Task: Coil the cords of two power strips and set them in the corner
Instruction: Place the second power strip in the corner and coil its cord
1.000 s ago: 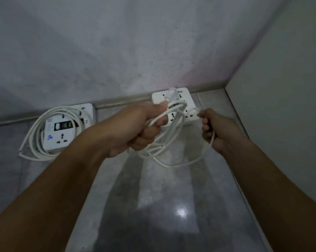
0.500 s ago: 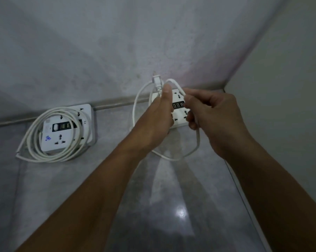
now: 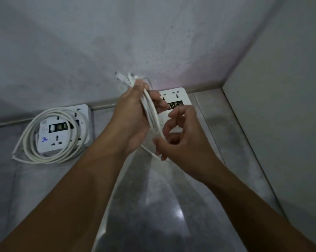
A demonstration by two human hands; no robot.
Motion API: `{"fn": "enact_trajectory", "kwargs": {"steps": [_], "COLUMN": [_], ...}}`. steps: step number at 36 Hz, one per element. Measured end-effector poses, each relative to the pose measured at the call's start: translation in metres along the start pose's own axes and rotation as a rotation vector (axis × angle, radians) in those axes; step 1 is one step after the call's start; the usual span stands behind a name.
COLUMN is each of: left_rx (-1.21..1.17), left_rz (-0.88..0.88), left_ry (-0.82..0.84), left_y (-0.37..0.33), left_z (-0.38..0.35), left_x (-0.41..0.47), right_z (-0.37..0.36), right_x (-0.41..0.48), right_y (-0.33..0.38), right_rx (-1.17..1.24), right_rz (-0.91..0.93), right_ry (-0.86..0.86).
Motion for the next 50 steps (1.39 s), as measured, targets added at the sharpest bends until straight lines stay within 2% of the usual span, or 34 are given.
{"fn": "enact_trajectory", "kwargs": {"steps": [4, 9, 12, 14, 16, 18, 20, 25, 28, 31, 35, 39, 43, 45, 48, 50], "left_rx": [-0.176, -0.203, -0.178, -0.137, -0.100, -0.074, -0.046, -0.006, -0.016, -0.059, -0.061, 0.002, 0.069, 0.011, -0.104, -0.195], "left_rz": [0.065, 0.101, 0.118, 0.135, 0.150, 0.171, 0.197, 0.256, 0.306, 0.355, 0.377, 0.347, 0.255, 0.206, 0.133, 0.109], "left_ry": [0.159, 0.277, 0.298, 0.308, 0.326, 0.338, 0.352, 0.435, 0.520, 0.570, 0.515, 0.471, 0.385, 0.300, 0.121, 0.024], "left_y": [-0.008, -0.016, -0.018, -0.018, -0.017, -0.016, -0.014, -0.006, 0.001, 0.005, 0.006, 0.005, -0.008, -0.019, -0.035, -0.039], "left_z": [0.005, 0.009, 0.008, 0.006, 0.005, 0.004, 0.002, -0.012, -0.022, -0.023, -0.015, -0.012, -0.011, -0.007, 0.006, 0.013], "left_x": [-0.005, -0.010, -0.012, -0.013, -0.015, -0.016, -0.017, -0.028, -0.036, -0.039, -0.039, -0.037, -0.032, -0.027, -0.016, -0.010], "right_z": [0.001, 0.005, 0.011, 0.019, 0.030, 0.036, 0.039, 0.023, 0.010, 0.004, 0.009, 0.008, 0.012, 0.019, 0.032, 0.034], "right_x": [-0.003, -0.006, -0.008, -0.003, 0.007, 0.018, 0.030, 0.064, 0.077, 0.084, 0.095, 0.098, 0.096, 0.093, 0.079, 0.058], "right_y": [-0.023, -0.052, -0.063, -0.065, -0.060, -0.050, -0.041, -0.021, -0.016, -0.020, -0.043, -0.042, -0.045, -0.053, -0.054, -0.047], "right_rx": [-0.080, -0.277, -0.178, -0.036, 0.025, 0.033, -0.065, -0.367, -0.179, -0.121, -0.024, 0.033, 0.172, 0.220, 0.188, 0.169], "right_rz": [-0.074, -0.109, -0.196, -0.182, -0.066, 0.043, 0.095, 0.083, -0.082, -0.117, -0.218, -0.278, -0.252, -0.249, -0.114, 0.017], "right_ry": [0.063, 0.206, 0.370, 0.281, 0.035, -0.142, -0.223, -0.194, -0.097, -0.015, -0.125, -0.081, 0.097, 0.050, -0.113, -0.074]}}
Point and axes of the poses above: each hand's wrist, its own x-axis towards the middle knuckle, its own z-axis out of the back of the hand, y = z × x, the point moved 3 cm from there along x, towards the middle knuckle, and after that the axes turned 5 degrees about z, right-handed, at the moved point
